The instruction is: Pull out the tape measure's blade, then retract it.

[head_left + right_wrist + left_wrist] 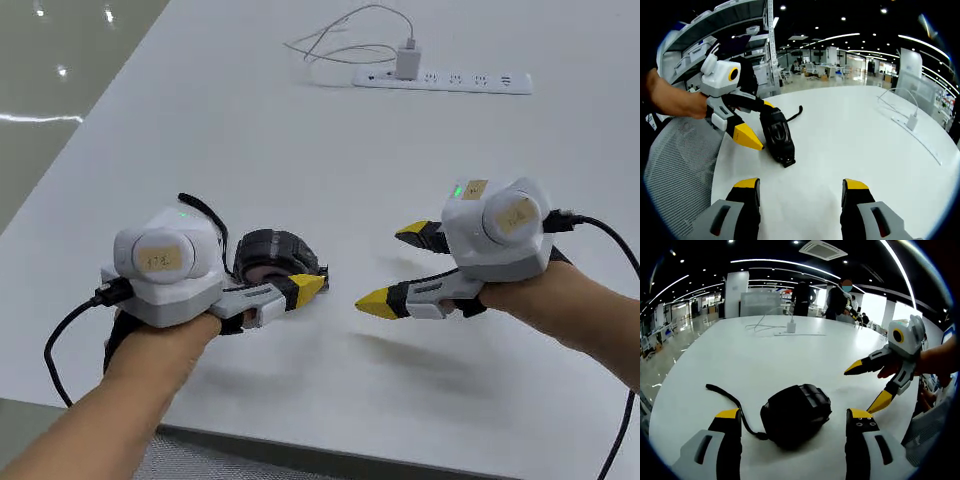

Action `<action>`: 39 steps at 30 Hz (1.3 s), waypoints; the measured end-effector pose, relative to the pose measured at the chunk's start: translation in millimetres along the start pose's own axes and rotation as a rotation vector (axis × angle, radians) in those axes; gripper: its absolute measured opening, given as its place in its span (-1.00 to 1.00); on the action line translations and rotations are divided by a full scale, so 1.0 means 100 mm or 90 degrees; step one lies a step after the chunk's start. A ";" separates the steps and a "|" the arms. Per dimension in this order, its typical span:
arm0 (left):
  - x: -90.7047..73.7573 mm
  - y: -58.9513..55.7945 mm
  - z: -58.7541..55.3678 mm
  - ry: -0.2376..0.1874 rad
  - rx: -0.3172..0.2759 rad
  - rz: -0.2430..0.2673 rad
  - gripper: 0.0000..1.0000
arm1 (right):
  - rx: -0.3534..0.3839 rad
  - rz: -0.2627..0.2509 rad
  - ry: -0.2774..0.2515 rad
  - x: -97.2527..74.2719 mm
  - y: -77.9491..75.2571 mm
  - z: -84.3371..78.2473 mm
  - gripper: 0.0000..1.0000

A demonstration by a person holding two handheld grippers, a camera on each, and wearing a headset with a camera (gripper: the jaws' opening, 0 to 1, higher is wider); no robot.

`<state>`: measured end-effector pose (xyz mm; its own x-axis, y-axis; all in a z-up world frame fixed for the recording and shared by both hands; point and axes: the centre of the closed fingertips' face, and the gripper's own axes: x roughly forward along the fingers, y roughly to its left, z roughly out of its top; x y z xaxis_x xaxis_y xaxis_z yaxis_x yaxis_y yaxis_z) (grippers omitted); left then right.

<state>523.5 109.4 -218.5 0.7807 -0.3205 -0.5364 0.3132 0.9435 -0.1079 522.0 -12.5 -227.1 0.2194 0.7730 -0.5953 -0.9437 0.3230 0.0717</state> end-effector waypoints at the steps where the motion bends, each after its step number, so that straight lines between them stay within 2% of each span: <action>1: -0.01 -0.01 -0.01 0.001 0.002 -0.006 0.68 | -0.001 -0.010 0.000 -0.05 0.00 -0.01 0.29; 4: -0.03 -0.02 -0.04 0.009 0.009 -0.017 0.70 | 0.012 -0.025 -0.004 -0.17 0.01 -0.03 0.36; 7: -0.08 -0.03 -0.05 0.012 0.019 -0.024 0.75 | 0.031 -0.054 -0.004 -0.29 -0.01 -0.07 0.49; 13: -0.18 -0.06 0.01 0.004 0.015 -0.043 0.88 | 0.056 -0.088 -0.010 -0.52 0.00 -0.12 0.59; 19: -0.28 -0.09 0.06 0.006 0.020 -0.056 0.95 | 0.095 -0.126 -0.034 -0.72 0.00 -0.12 0.70; 22: -0.33 -0.08 0.08 0.006 0.029 -0.053 0.94 | 0.108 -0.136 -0.038 -0.80 0.03 -0.14 0.73; 28: -0.45 -0.12 0.11 -0.006 0.021 -0.063 0.97 | 0.138 -0.157 -0.048 -0.98 0.08 -0.15 0.81; 33: -0.53 -0.12 0.07 0.001 0.020 -0.067 0.97 | 0.143 -0.171 -0.052 -1.12 0.16 -0.11 0.86; 39: -0.64 -0.12 0.11 -0.007 0.019 -0.068 0.97 | 0.152 -0.192 -0.052 -1.26 0.21 -0.13 0.86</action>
<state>476.2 117.6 -173.8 0.7474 -0.4207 -0.5141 0.4111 0.9008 -0.1395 471.5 -109.7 -161.0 0.5060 0.6618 -0.5531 -0.7517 0.6529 0.0935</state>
